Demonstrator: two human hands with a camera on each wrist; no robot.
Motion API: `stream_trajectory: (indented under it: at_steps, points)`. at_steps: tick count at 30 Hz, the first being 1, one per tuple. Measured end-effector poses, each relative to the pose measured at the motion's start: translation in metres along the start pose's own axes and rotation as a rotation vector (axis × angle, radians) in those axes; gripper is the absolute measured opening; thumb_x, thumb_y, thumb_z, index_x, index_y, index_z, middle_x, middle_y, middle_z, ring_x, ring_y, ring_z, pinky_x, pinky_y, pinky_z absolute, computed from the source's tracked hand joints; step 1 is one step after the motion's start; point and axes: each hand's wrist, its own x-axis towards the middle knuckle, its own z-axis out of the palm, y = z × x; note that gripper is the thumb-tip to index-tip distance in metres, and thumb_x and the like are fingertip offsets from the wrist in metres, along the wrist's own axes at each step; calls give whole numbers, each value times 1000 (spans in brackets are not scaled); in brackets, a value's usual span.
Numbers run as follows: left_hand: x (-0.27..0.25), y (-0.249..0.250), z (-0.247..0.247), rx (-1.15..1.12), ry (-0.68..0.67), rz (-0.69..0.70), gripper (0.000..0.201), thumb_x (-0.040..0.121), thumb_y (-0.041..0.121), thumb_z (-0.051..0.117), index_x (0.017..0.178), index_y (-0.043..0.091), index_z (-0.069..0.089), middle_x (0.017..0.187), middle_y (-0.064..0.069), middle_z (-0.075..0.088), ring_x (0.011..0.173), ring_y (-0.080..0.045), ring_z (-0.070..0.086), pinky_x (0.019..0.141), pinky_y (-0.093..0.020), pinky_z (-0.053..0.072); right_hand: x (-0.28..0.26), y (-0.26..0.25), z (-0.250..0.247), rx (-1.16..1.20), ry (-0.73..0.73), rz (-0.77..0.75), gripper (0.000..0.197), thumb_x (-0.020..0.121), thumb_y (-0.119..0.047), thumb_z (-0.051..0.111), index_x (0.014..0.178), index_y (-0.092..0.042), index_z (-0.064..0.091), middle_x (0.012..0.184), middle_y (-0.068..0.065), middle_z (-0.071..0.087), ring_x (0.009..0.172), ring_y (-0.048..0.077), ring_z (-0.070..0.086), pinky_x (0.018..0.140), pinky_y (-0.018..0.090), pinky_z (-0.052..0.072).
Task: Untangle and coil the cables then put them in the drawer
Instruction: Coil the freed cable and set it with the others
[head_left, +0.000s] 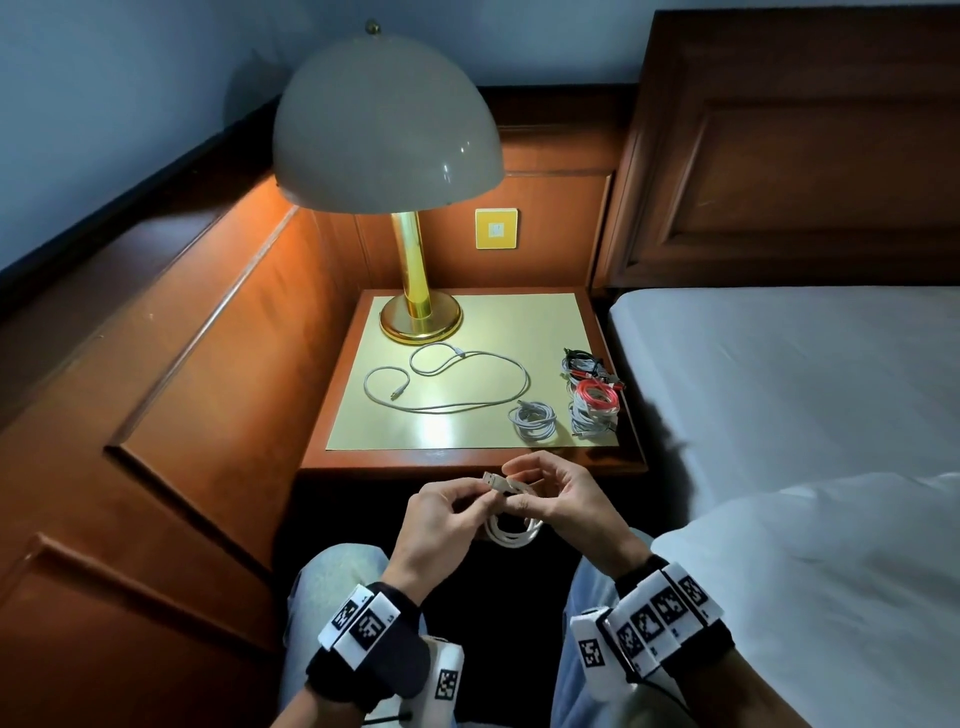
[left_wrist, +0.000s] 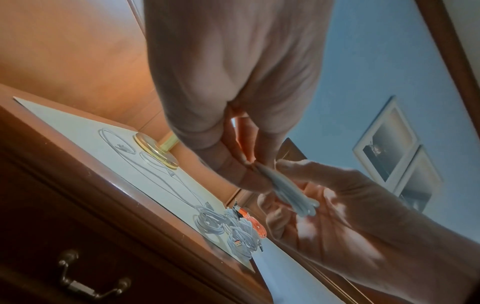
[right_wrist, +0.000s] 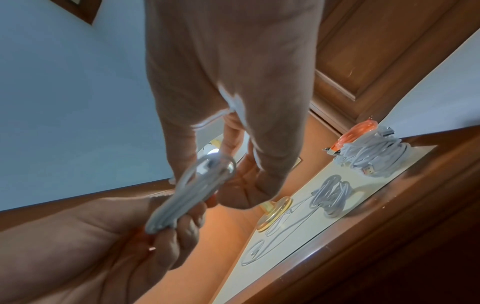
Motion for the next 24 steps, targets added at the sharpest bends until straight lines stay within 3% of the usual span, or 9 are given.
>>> stream_trajectory:
  at_steps: [3,7,10,12,16,19,20,24]
  points:
    - [3,-4,-2,-141,12,-52,11,94,18,69,90,16,80,89,1,78,87,-18,74,85,-48,61,-5,-2,-6,0,9,15,33,85,-9,79,116,-18,68,106,8,68,87,13,66,74,29,56]
    - [8,-10,-6,-265,52,-82,11,95,17,69,94,14,80,94,-4,78,90,-22,73,88,-47,60,-10,6,-9,-26,10,-9,52,79,-11,84,125,-22,63,112,11,65,80,16,66,71,32,57]
    - [11,-11,-3,-374,42,-128,14,96,11,66,101,13,80,101,-9,78,97,-30,72,92,-45,56,-9,15,-12,-181,15,-30,66,70,-25,89,130,-28,61,115,-4,68,87,15,69,82,30,58]
    - [15,-12,1,-413,19,-155,17,94,10,68,105,15,79,107,-11,77,104,-33,71,97,-45,54,-6,16,-12,-267,29,-55,66,71,-22,87,132,-23,61,119,-7,67,89,13,70,84,27,57]
    - [27,-11,6,-381,-48,-150,33,82,16,75,115,17,76,111,-4,77,108,-28,71,99,-40,53,2,13,-17,-302,107,-97,52,76,-12,84,119,-33,64,115,-10,67,85,9,70,79,22,56]
    - [45,-10,10,-323,-64,-175,54,81,0,77,131,14,64,114,4,75,107,-12,71,92,-20,53,16,12,-24,-343,185,-95,45,79,-8,81,117,-26,67,110,-6,68,80,3,67,73,15,52]
    - [52,-10,12,-320,-75,-182,61,79,-4,78,134,13,61,114,5,75,108,-11,71,92,-19,52,23,13,-28,-356,206,-93,43,79,-8,80,118,-22,68,109,-4,68,78,2,65,71,13,51]
    - [86,-8,22,-208,-101,-158,65,74,-4,79,133,16,60,113,1,76,105,-12,72,98,-30,54,54,17,-41,-431,266,-58,44,80,-6,78,121,-14,68,96,-2,68,68,-1,60,69,14,51]
